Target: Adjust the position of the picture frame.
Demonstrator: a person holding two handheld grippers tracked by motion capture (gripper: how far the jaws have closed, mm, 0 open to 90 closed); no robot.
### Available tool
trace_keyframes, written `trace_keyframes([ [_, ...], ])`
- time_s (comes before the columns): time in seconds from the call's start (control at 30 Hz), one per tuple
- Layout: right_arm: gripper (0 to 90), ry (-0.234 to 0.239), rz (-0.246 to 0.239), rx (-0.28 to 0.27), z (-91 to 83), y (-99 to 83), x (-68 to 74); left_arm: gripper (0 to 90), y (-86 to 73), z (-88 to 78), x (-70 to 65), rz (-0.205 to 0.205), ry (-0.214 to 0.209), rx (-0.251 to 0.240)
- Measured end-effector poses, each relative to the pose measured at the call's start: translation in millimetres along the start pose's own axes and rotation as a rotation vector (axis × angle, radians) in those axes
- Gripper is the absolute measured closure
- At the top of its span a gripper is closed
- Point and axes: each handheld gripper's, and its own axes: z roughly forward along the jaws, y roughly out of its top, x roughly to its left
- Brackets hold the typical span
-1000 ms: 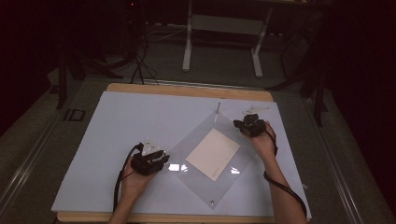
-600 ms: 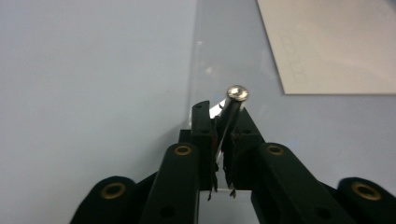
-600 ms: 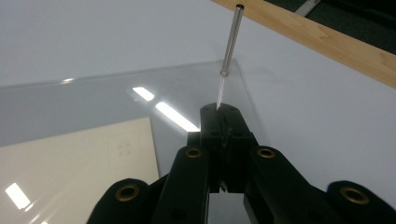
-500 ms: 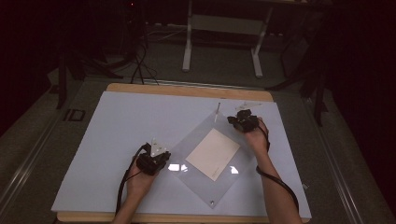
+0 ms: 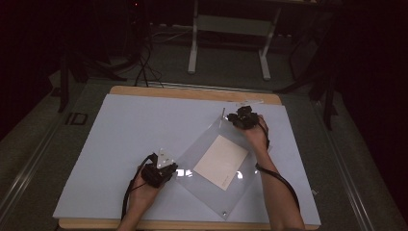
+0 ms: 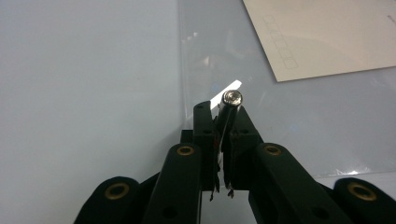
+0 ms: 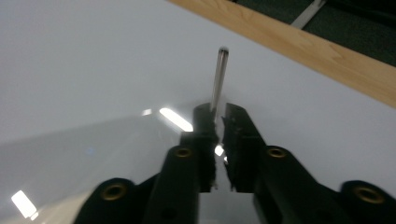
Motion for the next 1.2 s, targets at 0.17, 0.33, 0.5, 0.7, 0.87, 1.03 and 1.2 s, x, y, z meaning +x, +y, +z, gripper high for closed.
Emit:
trace_keyframes([
  [0.17,74.2,-0.008,-0.004,0.001,16.9,12.3,3.0,84.5,-2.1,-2.8,-4.6,0.012,-0.008,0.002],
  [0.33,76.0,-0.01,0.038,0.027,38.8,18.1,4.4,84.5,-5.7,-7.6,-15.2,0.032,-0.025,0.005],
  [0.5,82.6,-0.022,0.057,0.052,51.4,17.0,10.7,82.7,-8.1,-6.7,-14.1,-0.003,-0.041,-0.018],
  [0.7,85.3,-0.04,0.071,0.066,52.9,16.2,11.8,84.2,-7.2,-7.1,-12.1,-0.048,-0.051,-0.041],
  [0.87,85.5,-0.033,0.09,0.044,45.5,18.9,7.8,82.5,-4.6,-11.8,-4.5,-0.106,-0.091,-0.079],
  [1.03,85.5,-0.029,0.092,0.044,36.8,23.7,5.1,81.1,-0.9,-16.8,5.5,-0.147,-0.116,-0.104],
  [1.2,85.6,-0.023,0.109,0.036,14.3,19.5,0.1,79.4,1.0,-23.3,30.1,-0.205,-0.082,-0.133],
])
